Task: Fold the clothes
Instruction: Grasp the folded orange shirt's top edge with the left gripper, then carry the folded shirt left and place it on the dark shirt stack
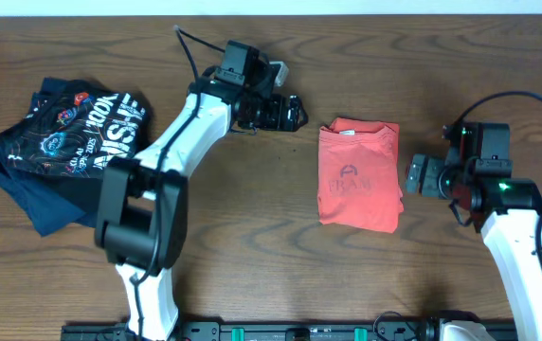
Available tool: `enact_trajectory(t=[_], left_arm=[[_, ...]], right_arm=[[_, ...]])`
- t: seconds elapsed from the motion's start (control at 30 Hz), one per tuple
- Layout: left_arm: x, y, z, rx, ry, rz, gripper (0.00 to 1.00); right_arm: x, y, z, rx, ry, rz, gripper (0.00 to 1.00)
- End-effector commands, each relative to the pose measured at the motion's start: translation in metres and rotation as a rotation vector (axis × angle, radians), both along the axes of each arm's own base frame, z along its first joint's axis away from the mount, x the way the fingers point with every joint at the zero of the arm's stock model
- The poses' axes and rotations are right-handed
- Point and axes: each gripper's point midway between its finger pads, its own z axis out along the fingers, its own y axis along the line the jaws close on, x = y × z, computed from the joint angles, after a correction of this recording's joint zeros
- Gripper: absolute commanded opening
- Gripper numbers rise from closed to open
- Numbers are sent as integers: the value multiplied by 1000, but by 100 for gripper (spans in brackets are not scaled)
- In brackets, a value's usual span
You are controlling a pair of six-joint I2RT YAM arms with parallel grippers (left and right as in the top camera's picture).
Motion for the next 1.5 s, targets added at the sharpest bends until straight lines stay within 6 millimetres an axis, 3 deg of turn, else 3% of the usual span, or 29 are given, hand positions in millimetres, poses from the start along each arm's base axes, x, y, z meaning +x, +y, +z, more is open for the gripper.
enact_trajectory(t=[0.0,0.33,0.63,0.73,0.77,0.83,0.93,0.97,1.07,1.17,1.3,1.47], left_arm=[[-17,-26,-9,-99,16,-140,94],[-23,-54,-59,-91,28,-208,100],[-50,-112,-94,-225,107,-278,96],[-57,-120,-100,-222,113,-293,72],[-57,-122,-100,-221,109,-295,60],[-55,-122,-97,-227,98,-296,28],[-49,-117,-88,-230,89,-282,19],[-46,-115,-83,-232,84,-275,11],[-29,-99,-60,-209,39,-229,6],[-5,-68,-26,-128,-67,-162,6],[33,5,33,31,-207,54,6],[52,95,104,76,-310,262,6]], right_arm=[[-6,-1,2,3,15,6,99],[-16,-1,-3,4,57,6,99],[-16,-1,-3,7,57,-1,99],[-16,-1,-3,8,58,-2,99],[-16,-1,-3,10,58,-7,99],[-16,-1,-3,11,58,-7,99],[-16,-1,-3,11,60,-8,99],[-16,-1,-3,10,61,-7,99],[-17,-1,-3,10,65,-8,99],[-17,-2,-3,6,65,-9,99],[-17,-2,-3,3,65,-11,99],[-18,-3,-4,2,66,-11,99]])
